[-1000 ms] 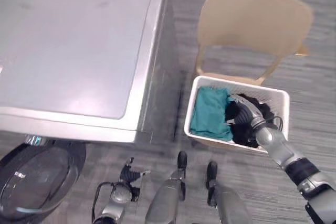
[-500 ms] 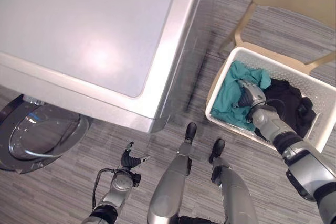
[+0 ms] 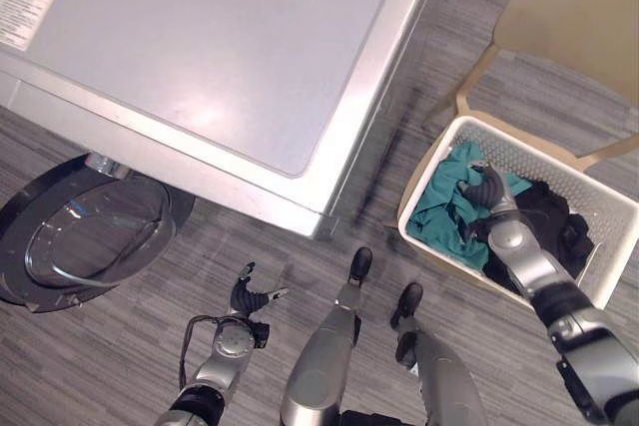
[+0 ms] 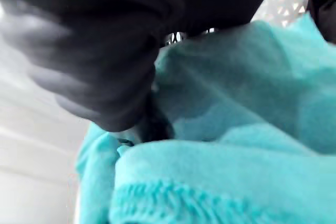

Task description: Grab the laundry basket,head to the washer,open it,put in the laundry and shut it.

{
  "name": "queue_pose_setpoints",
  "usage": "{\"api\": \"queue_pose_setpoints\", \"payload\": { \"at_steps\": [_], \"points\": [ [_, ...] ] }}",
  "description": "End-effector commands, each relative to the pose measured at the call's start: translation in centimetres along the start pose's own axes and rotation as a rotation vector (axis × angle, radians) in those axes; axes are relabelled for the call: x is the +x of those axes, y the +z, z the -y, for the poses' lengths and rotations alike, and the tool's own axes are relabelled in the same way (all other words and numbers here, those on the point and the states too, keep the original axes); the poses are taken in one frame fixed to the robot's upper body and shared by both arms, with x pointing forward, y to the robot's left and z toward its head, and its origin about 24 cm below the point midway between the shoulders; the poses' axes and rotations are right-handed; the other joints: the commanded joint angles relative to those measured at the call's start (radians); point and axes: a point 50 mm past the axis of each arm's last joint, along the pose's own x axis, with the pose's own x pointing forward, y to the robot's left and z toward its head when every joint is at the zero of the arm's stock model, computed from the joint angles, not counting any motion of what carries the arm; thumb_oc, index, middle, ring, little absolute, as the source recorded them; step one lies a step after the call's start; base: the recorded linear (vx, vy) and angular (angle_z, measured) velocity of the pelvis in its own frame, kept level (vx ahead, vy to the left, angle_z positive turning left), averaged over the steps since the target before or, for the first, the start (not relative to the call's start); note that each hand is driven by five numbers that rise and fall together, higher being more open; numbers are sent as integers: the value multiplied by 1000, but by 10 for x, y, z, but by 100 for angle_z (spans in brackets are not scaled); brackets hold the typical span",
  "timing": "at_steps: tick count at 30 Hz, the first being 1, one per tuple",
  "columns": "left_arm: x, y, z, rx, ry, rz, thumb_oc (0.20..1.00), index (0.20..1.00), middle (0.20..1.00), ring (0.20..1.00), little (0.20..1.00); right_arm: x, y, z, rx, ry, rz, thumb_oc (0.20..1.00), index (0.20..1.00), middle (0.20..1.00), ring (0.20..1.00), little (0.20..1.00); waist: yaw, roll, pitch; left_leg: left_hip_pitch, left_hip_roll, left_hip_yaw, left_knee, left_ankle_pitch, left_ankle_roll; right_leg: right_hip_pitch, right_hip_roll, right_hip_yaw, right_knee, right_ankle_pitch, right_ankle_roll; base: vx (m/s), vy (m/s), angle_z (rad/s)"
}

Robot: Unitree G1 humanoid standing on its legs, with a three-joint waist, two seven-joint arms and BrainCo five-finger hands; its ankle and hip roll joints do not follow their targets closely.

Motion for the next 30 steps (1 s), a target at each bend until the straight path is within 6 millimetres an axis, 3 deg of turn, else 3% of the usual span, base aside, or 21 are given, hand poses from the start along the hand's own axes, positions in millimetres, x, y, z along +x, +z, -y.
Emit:
{"api": "queue_pose_setpoints", "payload": {
  "at_steps": [1, 8, 11, 12, 13, 15, 19, 20, 22, 23, 24, 27, 29, 30],
  "points": [
    [-14, -28, 0, 14, -17, -90, 1000, 1000, 1000, 1000, 1000, -3, 17, -3, 140, 39, 109, 200, 200, 200, 200, 200, -40, -36, -141, -14, 14, 49, 54, -112, -33, -8, -61, 47, -21, -43, 84, 107, 93, -3],
    [-38, -67, -11, -34, 9, -232, 1000, 1000, 1000, 1000, 1000, -43, 42, -11, 433, 214, 246, 200, 200, 200, 200, 200, -83, -81, -247, 124, 14, 115, 74, -185, 2, 104, -65, 110, -51, -27, 109, 84, 93, -14],
    [-43, -73, -13, -32, 5, -246, 1000, 1000, 1000, 1000, 1000, -51, 50, -11, 482, 253, 289, 200, 200, 200, 200, 200, -89, -81, -261, 156, 17, 128, 69, -192, 14, 106, -65, 135, -28, -26, 113, -12, 95, -59],
    [-44, -73, -14, -30, -1, -243, 1000, 1000, 1000, 1000, 1000, -55, 58, -15, 525, 289, 326, 200, 200, 200, 200, 200, -96, -71, -253, 168, 23, 134, 67, -186, 21, 91, -59, 160, 32, -33, 117, -388, 84, -55],
    [-38, -64, -18, -12, 8, -206, 1000, 1000, 1000, 1000, 1000, -61, 68, -14, 571, 299, 385, 200, 200, 200, 200, 200, -103, -58, -231, 135, 26, 109, 92, -155, 29, 71, -13, 248, 204, -80, 111, -381, 53, -36],
    [-37, -61, -19, -15, 11, -194, 1000, 1000, 1000, 1000, 1000, -62, 69, -13, 567, 299, 392, 200, 200, 200, 200, 200, -102, -53, -238, 115, 28, 99, 100, -141, 27, 76, 5, 268, 238, -94, 105, -291, -40, -12],
    [-34, -47, -19, -17, 13, -130, 1000, 1000, 1000, 1000, 1000, -62, 72, -6, 509, 244, 425, 200, 200, 200, 200, 200, -73, -57, -283, 26, 14, 48, 101, -85, 13, 155, 81, 372, 343, -116, 86, -246, -163, 63],
    [-33, -42, -16, -21, 5, -104, 1000, 1000, 1000, 1000, 1000, -59, 73, -8, 499, 245, 420, 200, 200, 200, 200, 200, -56, -61, -290, 6, 17, 36, 93, -67, 2, 204, 98, 386, 269, -207, 56, -259, -232, 49],
    [-31, -34, -13, -23, -9, -73, 1000, 1000, 1000, 1000, 1000, -56, 76, -13, 528, 256, 417, 200, 200, 200, 200, 200, -42, -56, -286, -37, 19, 24, 78, -7, -44, 220, 124, 381, 171, -249, 20, -386, -254, 65],
    [-30, -23, -6, -33, -51, -20, 1000, 1000, 1000, 1000, 1000, -53, 80, -12, 515, 261, 430, 200, 200, 200, 200, 200, -39, -36, -273, -70, 27, 32, 27, 22, -83, 209, 153, 366, 111, -249, -2, -653, -223, 88],
    [-30, -6, -1, -18, -92, 59, 1000, 1000, 1000, 1000, 1000, -52, 81, -12, 486, 282, 435, 200, 200, 200, 200, 200, -50, -32, -252, -65, 26, 77, 35, -33, -72, 193, 143, 328, 82, -217, -1, -745, -149, 144],
    [-30, 29, 1, 37, -148, 222, 1000, 1000, 1000, 1000, 1000, -57, 79, -12, 437, 324, 431, 200, 200, 200, 200, 200, -99, -73, -264, 2, 21, 106, 207, -156, -34, 167, 54, 217, 0, -148, 20, -490, 31, 175],
    [-29, 44, 4, 64, -171, 293, 1000, 1000, 1000, 1000, 1000, -58, 78, -14, 421, 346, 428, 200, 200, 200, 200, 200, -120, -81, -284, 68, 30, 110, 211, -209, -38, 156, 25, 181, -14, -127, 29, -139, 136, 173],
    [-29, 63, 10, 101, -210, 374, 1000, 1000, 1000, 1000, 1000, -58, 80, -17, 421, 360, 433, 200, 200, 200, 200, 200, -141, -74, -307, 120, 43, 111, 172, -206, -38, 144, 10, 151, -28, -117, 34, -95, 261, 137]
  ]
}}
